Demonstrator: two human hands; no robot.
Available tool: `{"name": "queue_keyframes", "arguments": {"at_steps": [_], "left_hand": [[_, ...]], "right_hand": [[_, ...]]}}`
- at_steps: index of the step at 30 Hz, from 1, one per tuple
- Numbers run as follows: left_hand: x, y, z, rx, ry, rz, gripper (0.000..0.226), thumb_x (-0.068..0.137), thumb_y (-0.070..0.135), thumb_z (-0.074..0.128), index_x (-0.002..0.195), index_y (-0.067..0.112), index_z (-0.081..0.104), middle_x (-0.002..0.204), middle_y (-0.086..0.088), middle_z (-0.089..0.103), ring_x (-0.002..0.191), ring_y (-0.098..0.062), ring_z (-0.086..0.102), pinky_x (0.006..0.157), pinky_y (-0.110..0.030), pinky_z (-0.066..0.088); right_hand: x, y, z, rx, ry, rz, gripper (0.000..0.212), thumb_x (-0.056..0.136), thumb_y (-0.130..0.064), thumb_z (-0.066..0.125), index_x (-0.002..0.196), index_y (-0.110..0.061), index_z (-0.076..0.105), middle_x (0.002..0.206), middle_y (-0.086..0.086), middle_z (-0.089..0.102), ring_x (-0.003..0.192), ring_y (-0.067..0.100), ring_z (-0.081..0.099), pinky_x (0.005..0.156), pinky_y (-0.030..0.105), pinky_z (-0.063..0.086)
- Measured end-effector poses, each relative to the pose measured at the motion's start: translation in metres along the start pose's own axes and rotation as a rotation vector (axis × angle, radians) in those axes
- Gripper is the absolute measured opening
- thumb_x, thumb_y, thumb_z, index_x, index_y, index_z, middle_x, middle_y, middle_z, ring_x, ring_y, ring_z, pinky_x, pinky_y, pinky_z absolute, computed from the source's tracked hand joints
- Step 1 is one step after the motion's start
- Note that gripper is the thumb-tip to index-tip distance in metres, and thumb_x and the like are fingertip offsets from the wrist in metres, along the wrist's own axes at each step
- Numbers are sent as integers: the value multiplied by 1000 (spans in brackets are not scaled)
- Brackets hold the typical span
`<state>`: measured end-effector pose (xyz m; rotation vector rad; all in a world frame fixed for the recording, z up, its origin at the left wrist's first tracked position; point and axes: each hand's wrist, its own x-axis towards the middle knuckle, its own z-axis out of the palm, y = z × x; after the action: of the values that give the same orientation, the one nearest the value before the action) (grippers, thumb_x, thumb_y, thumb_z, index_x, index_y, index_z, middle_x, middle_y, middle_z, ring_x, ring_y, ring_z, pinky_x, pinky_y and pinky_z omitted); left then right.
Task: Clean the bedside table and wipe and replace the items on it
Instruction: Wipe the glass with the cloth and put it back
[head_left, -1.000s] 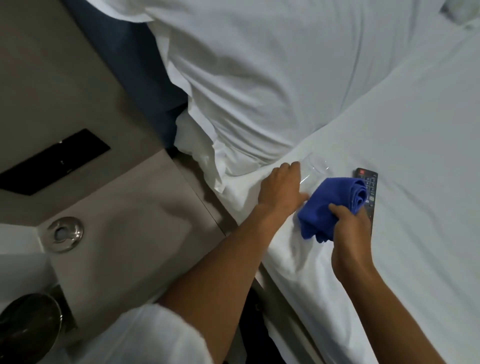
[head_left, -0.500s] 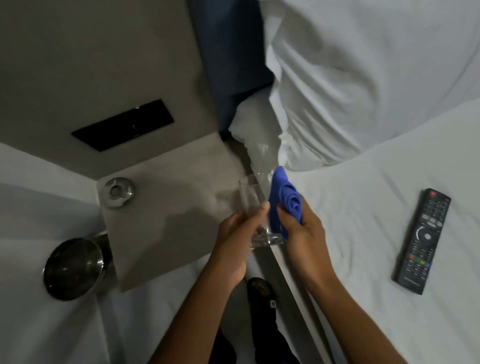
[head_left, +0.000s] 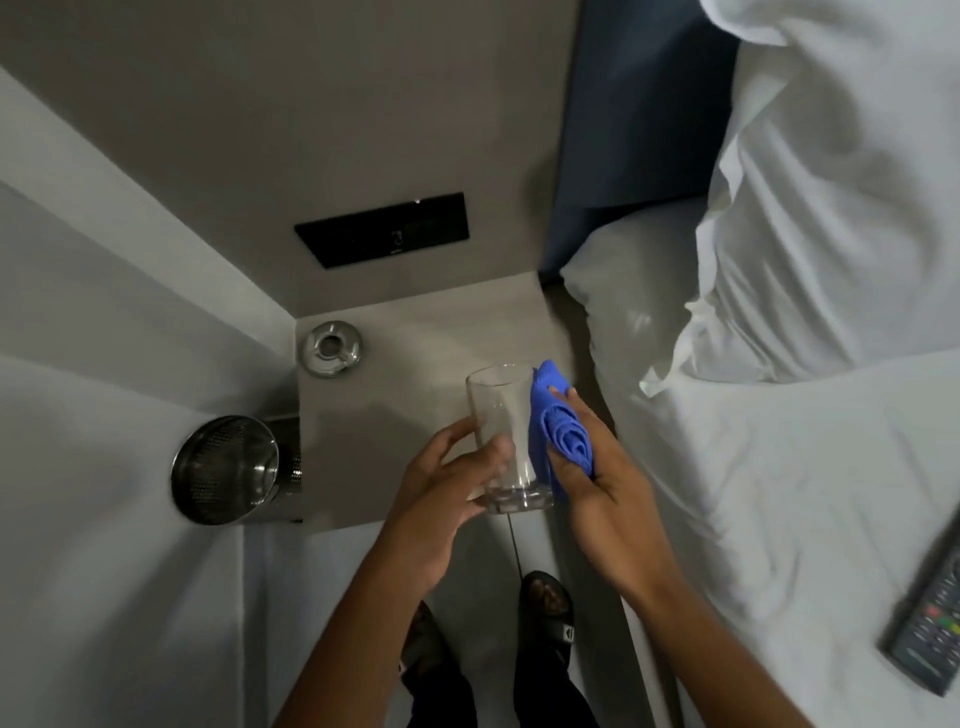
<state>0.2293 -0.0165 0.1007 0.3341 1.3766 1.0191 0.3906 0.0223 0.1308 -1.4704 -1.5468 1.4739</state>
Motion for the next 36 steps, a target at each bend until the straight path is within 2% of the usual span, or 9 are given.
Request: {"name": "queue_keyframes", "arguments": {"at_steps": [3,8,10,14,16,19,23,30,36], "left_hand": [[-2,-7,-9,-26,8,7,73,60,45,89,125,29,58,107,-9,77,100,-24,74,80,-37,59],[6,-3,-16,-291,144,-57,57,65,45,82,110,13,67,101,-12,78,95,-24,75,79,-38,59],[10,0,-18,-452,176,-103,51,70,43,74,112,15,66,102,-13,78,96,-22,75,79,-35,60],[15,10,-18,-733,50,-241,74,82,53,60,132,-1,57,128,-25,65,119,-35,64,105,-46,50],[16,21,-22,-815,-22,-320,81,82,63,54,127,-4,60,122,-26,67,107,-37,70,92,-46,57],[26,29,-33,-745,120,-310,78,84,64,55,130,2,60,124,-22,66,106,-35,69,82,-44,60],[44,39,-38,-681,249,-248,60,85,45,66,126,2,60,99,-13,77,89,-20,74,82,-33,61],[97,43,-32,-571,110,-438,80,79,62,62,129,0,59,130,-22,63,123,-35,60,111,-45,43],[181,56,-42,-139,315,-345,59,82,44,68,131,14,52,123,-20,60,102,-33,66,62,-37,61]], "right_hand": [[9,-5,11,-9,-62,-16,58,95,-9,49,142,-42,39,150,-19,40,131,-12,36,104,5,30],[0,-7,28,-86,-134,-114,77,91,-8,52,117,-78,31,152,-14,37,137,-1,35,104,2,26],[-7,-5,34,-175,-125,-150,81,92,-3,50,126,-73,29,155,-12,32,141,3,31,110,9,25],[-15,-4,57,-450,-169,-229,76,88,-3,46,147,-45,22,162,-16,7,148,6,6,112,7,6],[-16,-4,70,-491,-200,-239,73,88,-14,40,146,-51,17,161,-21,2,149,6,2,114,12,6],[-16,0,81,-434,-168,-177,65,93,-26,37,139,-65,13,156,-34,1,147,0,6,116,25,18],[8,-3,91,-263,-11,-27,74,94,-4,50,136,-57,22,158,-18,18,145,8,24,115,43,32],[40,-19,107,-273,21,1,72,94,-4,49,137,-55,21,159,-13,20,146,5,17,118,28,19],[59,-2,74,-21,257,283,53,95,-8,48,137,-40,46,138,-8,57,125,9,52,107,40,43]]}}
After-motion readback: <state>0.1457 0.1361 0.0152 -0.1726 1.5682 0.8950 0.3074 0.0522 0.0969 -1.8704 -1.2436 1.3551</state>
